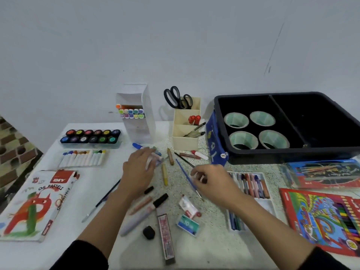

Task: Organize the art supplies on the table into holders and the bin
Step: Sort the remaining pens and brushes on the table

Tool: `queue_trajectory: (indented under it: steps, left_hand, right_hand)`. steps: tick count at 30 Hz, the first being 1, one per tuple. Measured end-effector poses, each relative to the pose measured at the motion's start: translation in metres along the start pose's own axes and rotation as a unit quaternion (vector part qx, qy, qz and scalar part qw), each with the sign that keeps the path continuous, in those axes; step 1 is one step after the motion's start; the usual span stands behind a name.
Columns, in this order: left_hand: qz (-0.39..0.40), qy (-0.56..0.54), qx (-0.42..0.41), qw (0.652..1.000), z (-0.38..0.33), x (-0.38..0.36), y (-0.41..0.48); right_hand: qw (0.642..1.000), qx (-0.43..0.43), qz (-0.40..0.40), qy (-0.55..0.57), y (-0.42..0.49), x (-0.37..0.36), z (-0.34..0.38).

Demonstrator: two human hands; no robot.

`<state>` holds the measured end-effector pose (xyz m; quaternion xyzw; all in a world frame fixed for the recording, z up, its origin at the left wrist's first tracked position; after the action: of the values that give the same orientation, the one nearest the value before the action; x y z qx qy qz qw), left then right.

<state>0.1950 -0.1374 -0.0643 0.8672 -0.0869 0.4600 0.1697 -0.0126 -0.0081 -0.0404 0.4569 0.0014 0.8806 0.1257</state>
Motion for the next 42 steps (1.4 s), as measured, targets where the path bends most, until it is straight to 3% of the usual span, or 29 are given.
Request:
queue_trajectory:
  steps: [2,6,15,21,28,33,37,42]
  left_hand:
    - [0.051,0.055,0.006,0.997,0.011,0.0,0.011]
    - [0.088,0.119,-0.073,0.986,0.03,0.005,0.029]
    - [-0.001,0.105,-0.118,0.987,0.052,0.01,0.06]
    - [0.096,0.106,-0.133,0.981,0.05,0.004,0.069]
    - [0.06,0.083,-0.132,0.986,0.043,0.007,0.067]
    - [0.026,-0.074,-0.127,0.989,0.016,0.017,0.049]
    - [0.122,-0.254,-0.051,0.958,-0.033,0.02,0.018]
    - [0.231,-0.377,0.023,0.897,-0.094,-0.004,-0.03]
  right_hand:
    - [1.0,0.009,-0.007,0.008,0.019,-0.014,0.016]
    - [1.0,0.015,-0.019,-0.009,0.058,-0.038,0.041]
    - [0.994,-0.03,-0.003,-0.107,0.101,-0.068,0.062]
    - [0.995,-0.078,0.0,-0.068,0.106,-0.068,0.062]
    - [0.987,-0.114,-0.009,0.112,0.085,-0.048,0.054]
    - [0.98,-0.084,-0.003,0.18,0.055,-0.02,0.038]
    - [0.976,-0.057,-0.022,0.211,0.024,0.01,0.018]
    - [0.974,-0.067,-0.041,0.213,-0.022,0.047,-0.021]
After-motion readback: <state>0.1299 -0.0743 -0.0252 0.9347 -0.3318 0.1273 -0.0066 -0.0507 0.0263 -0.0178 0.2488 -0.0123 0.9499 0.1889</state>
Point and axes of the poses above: each hand's wrist, its own y-axis towards the middle knuckle, its own x-axis out of the back of the hand, z = x × y, the point moved 2 cm from there along y, towards the middle knuckle, and after that the axes turned 8 degrees about -z, right-handed, at the moved point
